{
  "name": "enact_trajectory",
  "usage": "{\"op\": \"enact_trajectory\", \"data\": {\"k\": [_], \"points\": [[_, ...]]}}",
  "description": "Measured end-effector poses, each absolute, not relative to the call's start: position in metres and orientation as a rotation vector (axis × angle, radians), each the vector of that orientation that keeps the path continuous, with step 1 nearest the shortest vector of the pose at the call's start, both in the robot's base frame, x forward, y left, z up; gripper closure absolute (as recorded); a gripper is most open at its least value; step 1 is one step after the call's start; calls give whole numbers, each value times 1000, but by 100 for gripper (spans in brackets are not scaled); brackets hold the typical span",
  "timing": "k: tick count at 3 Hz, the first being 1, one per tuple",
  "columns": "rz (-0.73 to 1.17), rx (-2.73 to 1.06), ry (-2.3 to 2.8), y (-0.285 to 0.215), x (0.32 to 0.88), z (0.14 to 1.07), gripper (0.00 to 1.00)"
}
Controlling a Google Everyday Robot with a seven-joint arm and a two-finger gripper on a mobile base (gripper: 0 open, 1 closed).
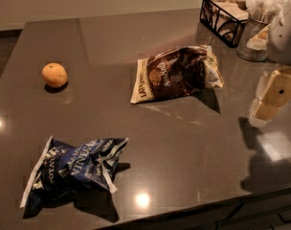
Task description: Move brown chip bag near blue chip bag
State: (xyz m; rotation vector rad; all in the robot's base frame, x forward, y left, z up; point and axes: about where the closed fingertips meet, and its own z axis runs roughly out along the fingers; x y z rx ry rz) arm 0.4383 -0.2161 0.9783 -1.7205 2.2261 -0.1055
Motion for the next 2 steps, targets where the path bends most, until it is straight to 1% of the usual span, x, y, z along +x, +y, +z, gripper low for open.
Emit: {"op": "enact_trajectory", "data": {"k": [1, 2], "points": [[-106, -1720, 2226, -216, 438, 978, 0], [-68, -1600, 2262, -219, 471, 974, 0]]}}
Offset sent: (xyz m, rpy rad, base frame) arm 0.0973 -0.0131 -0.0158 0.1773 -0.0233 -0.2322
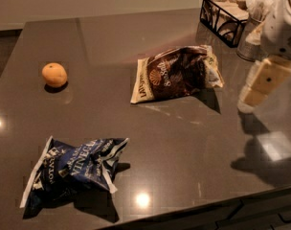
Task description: Move brown chip bag near blue chip bag
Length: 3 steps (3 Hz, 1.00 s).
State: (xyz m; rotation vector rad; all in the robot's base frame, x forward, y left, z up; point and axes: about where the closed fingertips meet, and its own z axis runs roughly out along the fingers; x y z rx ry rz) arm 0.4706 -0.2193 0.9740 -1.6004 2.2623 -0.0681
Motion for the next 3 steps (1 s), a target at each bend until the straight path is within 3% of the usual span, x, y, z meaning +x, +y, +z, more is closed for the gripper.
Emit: {"op": "enact_trajectory", "data": {"k": [2, 3], "points": [[52, -1302, 2302, -225, 593, 966, 0], [167, -1248, 2291, -206, 644, 953, 0]]}}
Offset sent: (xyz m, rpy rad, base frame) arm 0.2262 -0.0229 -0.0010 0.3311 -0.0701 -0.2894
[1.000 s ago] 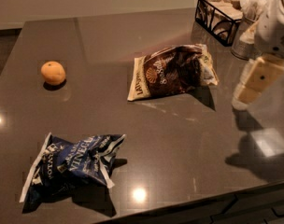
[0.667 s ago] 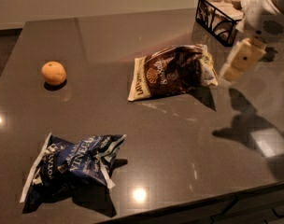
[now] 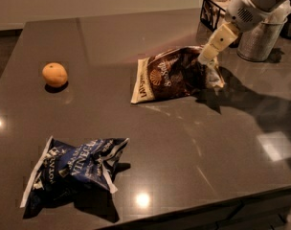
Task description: Move brown chip bag near blue chip bag
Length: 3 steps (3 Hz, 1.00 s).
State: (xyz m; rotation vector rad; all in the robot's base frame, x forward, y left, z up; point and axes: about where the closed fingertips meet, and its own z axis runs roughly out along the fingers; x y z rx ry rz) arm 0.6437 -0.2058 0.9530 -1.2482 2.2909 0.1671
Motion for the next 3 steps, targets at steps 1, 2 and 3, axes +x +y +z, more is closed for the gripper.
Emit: {"op": "enact_trajectory", "data": {"k": [1, 2, 3], "points": [[259, -1250, 2287, -178, 664, 937, 0], [317, -1289, 2274, -156, 663, 930, 0], [316, -1404, 2288, -137, 645, 921, 2]]}}
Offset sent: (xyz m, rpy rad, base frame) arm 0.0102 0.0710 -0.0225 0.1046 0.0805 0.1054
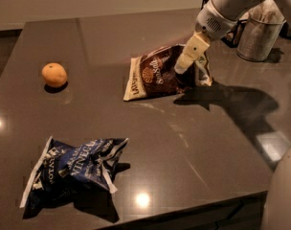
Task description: Move brown chip bag near blue chip bag
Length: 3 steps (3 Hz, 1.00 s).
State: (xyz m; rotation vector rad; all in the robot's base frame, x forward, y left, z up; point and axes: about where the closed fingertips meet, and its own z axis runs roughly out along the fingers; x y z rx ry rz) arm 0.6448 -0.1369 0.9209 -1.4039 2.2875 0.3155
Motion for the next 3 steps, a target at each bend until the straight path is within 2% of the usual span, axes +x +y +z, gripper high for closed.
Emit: {"op": "enact_trajectory", "data": {"k": [3], "points": [[267, -1552, 2238, -111, 618, 930, 70]]}}
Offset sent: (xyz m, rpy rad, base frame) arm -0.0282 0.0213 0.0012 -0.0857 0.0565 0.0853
